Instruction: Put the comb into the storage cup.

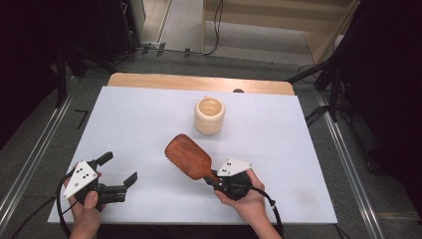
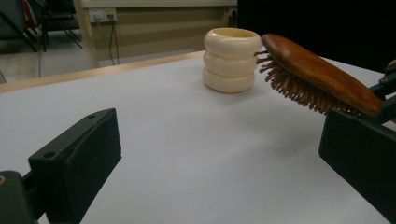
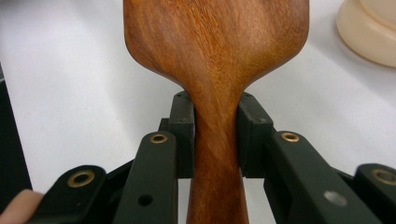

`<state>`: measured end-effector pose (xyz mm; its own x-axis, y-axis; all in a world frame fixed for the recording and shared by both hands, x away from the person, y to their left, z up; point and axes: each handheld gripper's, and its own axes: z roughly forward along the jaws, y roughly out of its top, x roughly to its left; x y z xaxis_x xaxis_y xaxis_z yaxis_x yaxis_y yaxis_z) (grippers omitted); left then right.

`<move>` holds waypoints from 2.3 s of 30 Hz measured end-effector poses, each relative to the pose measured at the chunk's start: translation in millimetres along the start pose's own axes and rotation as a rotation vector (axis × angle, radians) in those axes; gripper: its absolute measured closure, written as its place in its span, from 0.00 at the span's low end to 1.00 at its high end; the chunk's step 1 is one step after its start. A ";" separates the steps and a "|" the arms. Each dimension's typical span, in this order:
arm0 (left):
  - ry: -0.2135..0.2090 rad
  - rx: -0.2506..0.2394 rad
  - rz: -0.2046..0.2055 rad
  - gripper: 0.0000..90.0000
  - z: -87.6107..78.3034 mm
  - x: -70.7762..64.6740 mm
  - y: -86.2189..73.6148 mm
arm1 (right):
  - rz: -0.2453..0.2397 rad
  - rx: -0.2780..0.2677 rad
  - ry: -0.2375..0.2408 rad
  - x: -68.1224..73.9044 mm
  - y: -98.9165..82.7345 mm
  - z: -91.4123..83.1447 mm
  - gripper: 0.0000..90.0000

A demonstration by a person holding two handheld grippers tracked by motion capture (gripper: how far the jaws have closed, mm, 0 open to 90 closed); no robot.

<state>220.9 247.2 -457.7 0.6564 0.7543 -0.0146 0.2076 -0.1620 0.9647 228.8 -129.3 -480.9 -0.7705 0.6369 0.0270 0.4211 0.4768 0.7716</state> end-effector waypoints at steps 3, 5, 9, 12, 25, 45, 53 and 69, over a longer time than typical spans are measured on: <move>-0.019 0.010 0.016 0.00 5.3 -8.7 4.4 | -0.003 -0.016 0.001 0.5 0.2 -1.5 0.78; -0.034 0.016 0.011 0.00 9.0 -13.3 6.5 | -0.005 -0.028 0.004 0.7 0.2 -2.5 0.78; -0.066 0.025 -0.017 0.00 14.2 -21.7 12.4 | -0.009 -0.043 0.003 1.6 0.3 -4.6 0.78; -0.076 0.031 -0.006 0.00 17.9 -28.2 16.4 | -0.015 -0.054 0.000 1.6 0.1 -5.8 0.78; -0.135 0.002 -0.027 0.00 30.6 -47.5 33.8 | -0.015 -0.115 -0.004 4.1 1.2 -13.9 0.78; -0.230 -0.028 -0.051 0.00 57.8 -76.6 55.5 | -0.060 -0.229 -0.036 11.9 1.0 -21.5 0.78; -0.225 -0.030 -0.103 0.00 70.2 -78.7 56.0 | -0.057 -0.243 -0.043 13.5 0.8 -23.1 0.78; -0.186 0.001 -0.160 0.07 87.0 -92.7 66.1 | -0.088 -0.296 -0.047 23.1 2.2 -23.8 0.78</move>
<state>236.9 111.2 -415.5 0.7374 0.6403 -0.2151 0.3203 -0.0511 0.9459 200.5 -128.0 -463.4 -0.7718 0.6318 -0.0720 0.1909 0.3383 0.9215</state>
